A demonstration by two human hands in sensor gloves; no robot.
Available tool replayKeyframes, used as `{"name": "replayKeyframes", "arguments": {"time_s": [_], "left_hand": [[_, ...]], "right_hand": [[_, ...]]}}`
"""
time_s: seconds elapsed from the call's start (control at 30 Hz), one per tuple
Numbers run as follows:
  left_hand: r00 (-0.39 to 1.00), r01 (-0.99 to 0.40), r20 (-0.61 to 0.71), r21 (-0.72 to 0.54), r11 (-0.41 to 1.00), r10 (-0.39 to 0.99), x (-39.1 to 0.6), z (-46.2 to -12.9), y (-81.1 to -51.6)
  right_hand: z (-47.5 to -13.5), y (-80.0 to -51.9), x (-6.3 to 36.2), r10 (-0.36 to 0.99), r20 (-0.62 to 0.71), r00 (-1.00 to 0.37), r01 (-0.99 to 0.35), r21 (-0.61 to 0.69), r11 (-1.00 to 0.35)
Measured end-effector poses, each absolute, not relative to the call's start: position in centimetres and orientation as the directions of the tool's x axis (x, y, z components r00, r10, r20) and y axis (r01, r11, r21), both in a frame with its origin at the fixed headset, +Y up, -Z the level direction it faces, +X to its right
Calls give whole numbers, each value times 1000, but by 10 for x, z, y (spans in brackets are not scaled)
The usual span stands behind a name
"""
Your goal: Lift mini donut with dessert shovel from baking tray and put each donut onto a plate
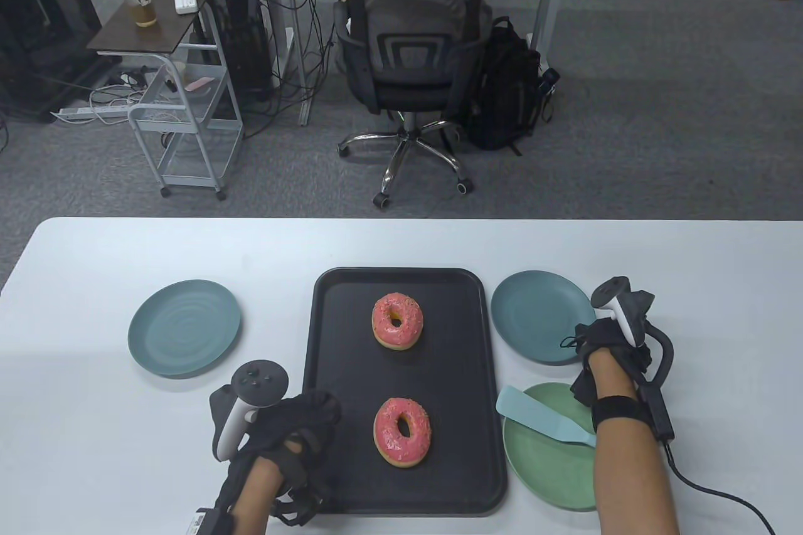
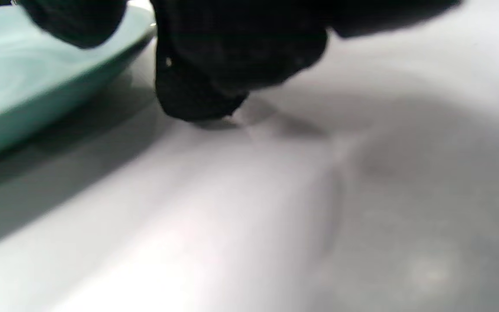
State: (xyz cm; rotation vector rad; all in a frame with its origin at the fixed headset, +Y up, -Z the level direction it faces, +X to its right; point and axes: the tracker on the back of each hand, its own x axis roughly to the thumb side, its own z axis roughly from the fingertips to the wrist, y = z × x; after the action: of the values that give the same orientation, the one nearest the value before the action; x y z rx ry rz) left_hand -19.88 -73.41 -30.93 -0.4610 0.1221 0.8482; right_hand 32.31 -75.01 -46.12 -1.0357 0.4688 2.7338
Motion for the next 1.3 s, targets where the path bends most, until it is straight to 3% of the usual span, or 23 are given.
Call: {"name": "replayKeyframes", "arguments": {"time_s": [0.27,0.47,0.67,0.93,1.13,1.3], "left_hand": [[693,-720,-270,-285,632,668,-199,-309,-732],[829,-543,-224,-99,834,513,-200,-304,-720],[830,-541,-229,-101,835,509,-204,-301,-721],[817,-544,-297,-115,831,494,-218,-303,-730],[810,-531,-357,-111,840,464,-229,-305,-737],[794,-509,-409,-39,860,451,-243,-306,-738]], "right_hand": [[-435,-696,320,169,-611,-773,-285,96,-954],[-393,-677,291,206,-454,-867,-249,36,-968],[-336,-664,252,200,-246,-948,-192,-55,-980],[-269,-673,209,98,-9,-995,-95,-161,-982],[-261,-699,205,24,29,-999,-29,-165,-986],[-261,-701,206,38,41,-998,-44,-145,-988]]}}
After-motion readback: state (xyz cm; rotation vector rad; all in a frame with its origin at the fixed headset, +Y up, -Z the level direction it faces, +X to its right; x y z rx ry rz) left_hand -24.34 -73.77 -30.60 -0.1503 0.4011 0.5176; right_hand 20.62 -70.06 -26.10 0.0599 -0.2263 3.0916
